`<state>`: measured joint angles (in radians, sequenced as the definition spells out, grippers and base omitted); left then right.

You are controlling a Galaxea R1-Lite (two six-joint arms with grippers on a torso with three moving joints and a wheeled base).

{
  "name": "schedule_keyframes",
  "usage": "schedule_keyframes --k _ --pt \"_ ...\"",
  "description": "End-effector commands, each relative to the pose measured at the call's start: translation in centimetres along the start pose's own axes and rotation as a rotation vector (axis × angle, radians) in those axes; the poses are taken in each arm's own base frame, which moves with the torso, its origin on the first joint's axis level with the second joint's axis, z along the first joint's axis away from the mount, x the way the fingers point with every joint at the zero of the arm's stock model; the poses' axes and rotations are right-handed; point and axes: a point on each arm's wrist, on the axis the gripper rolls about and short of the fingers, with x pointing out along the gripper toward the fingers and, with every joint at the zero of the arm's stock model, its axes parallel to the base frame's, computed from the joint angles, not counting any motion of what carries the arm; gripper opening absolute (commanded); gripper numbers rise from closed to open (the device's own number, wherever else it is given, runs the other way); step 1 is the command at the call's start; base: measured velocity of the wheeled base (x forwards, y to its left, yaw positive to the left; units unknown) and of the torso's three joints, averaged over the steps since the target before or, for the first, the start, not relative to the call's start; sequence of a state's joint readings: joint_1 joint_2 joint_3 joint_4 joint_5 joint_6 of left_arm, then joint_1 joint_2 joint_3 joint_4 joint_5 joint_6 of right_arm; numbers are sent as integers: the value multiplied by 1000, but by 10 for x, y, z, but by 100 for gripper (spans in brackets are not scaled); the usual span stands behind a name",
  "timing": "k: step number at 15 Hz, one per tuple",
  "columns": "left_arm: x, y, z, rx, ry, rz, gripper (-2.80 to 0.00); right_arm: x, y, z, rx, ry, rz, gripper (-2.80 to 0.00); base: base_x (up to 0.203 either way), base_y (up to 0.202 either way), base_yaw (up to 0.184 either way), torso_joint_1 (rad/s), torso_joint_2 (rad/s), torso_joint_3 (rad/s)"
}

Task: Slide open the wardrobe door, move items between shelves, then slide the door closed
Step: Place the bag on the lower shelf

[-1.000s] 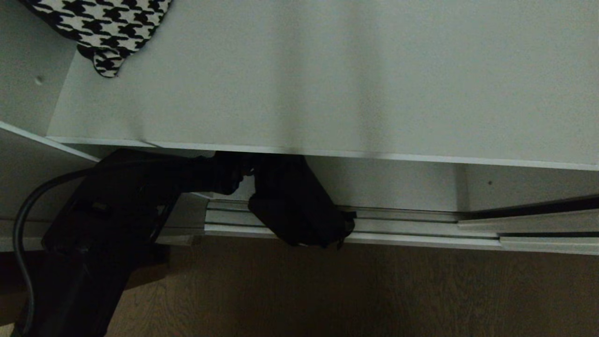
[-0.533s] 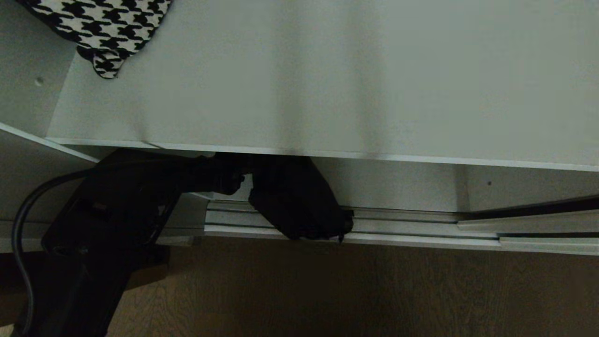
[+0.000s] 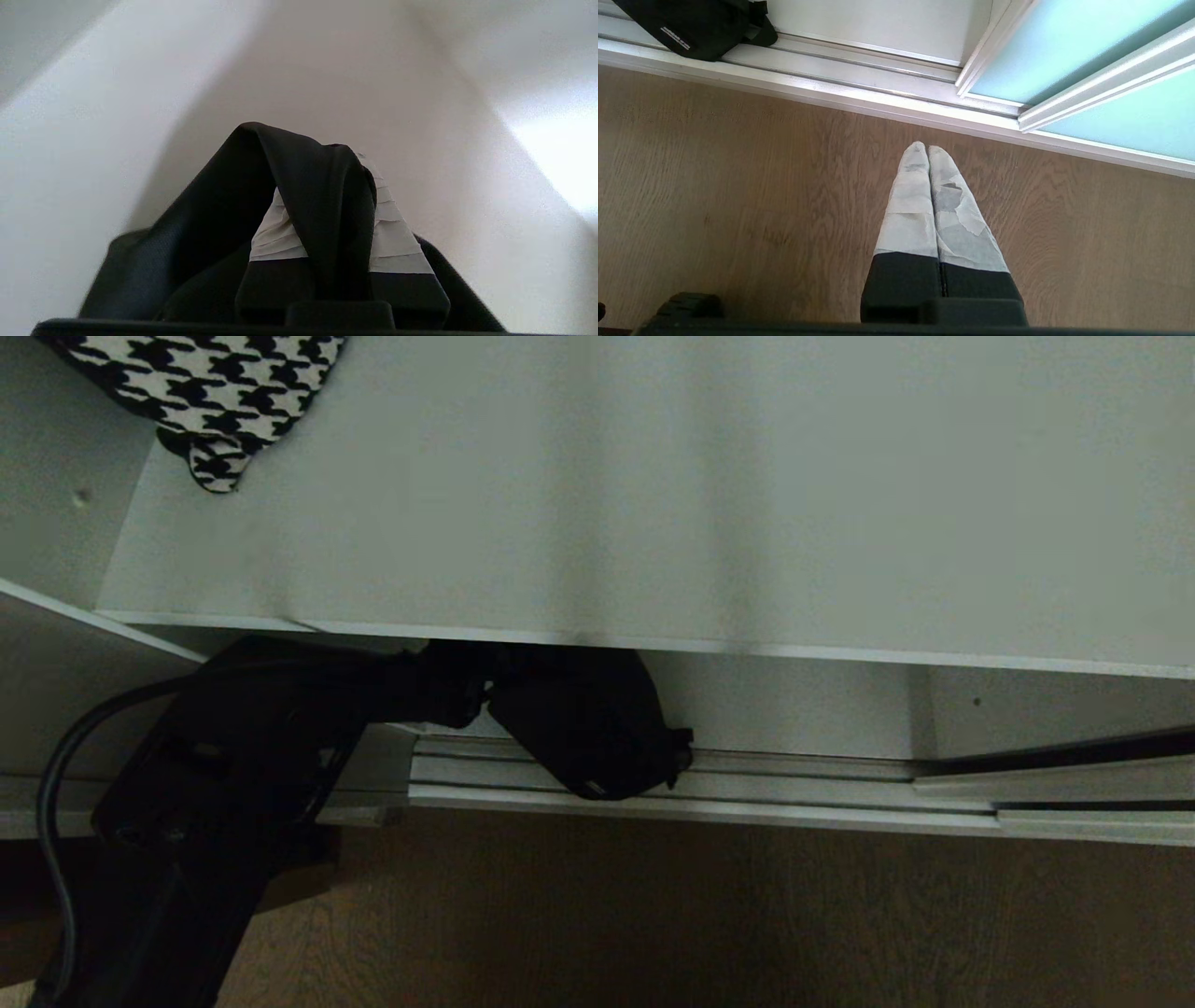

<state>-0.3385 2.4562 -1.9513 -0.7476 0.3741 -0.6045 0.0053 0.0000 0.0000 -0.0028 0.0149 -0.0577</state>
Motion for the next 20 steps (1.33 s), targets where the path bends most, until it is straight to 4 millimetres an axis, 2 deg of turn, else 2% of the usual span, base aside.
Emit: schedule_keyframes --k 1,6,8,12,16,20 --pt "1 5 -7 8 1 28 -280 0 0 0 -1 -3 1 -280 0 0 0 0 0 0" --pt "0 2 -3 185 -9 35 -280 0 0 0 -1 -3 1 -280 0 0 0 0 0 0" --pt "0 -2 7 244 -28 11 -280 0 0 0 -1 -3 1 -280 0 0 0 0 0 0" --pt "-1 -13 34 204 -171 -103 -280 0 0 0 -1 -3 1 -280 0 0 0 0 0 0" --pt "-4 -19 46 165 -249 -144 -280 0 0 0 -1 -3 1 -280 0 0 0 0 0 0" --pt "-4 -16 50 167 -297 -158 -280 0 0 0 -1 -3 1 -280 0 0 0 0 0 0"
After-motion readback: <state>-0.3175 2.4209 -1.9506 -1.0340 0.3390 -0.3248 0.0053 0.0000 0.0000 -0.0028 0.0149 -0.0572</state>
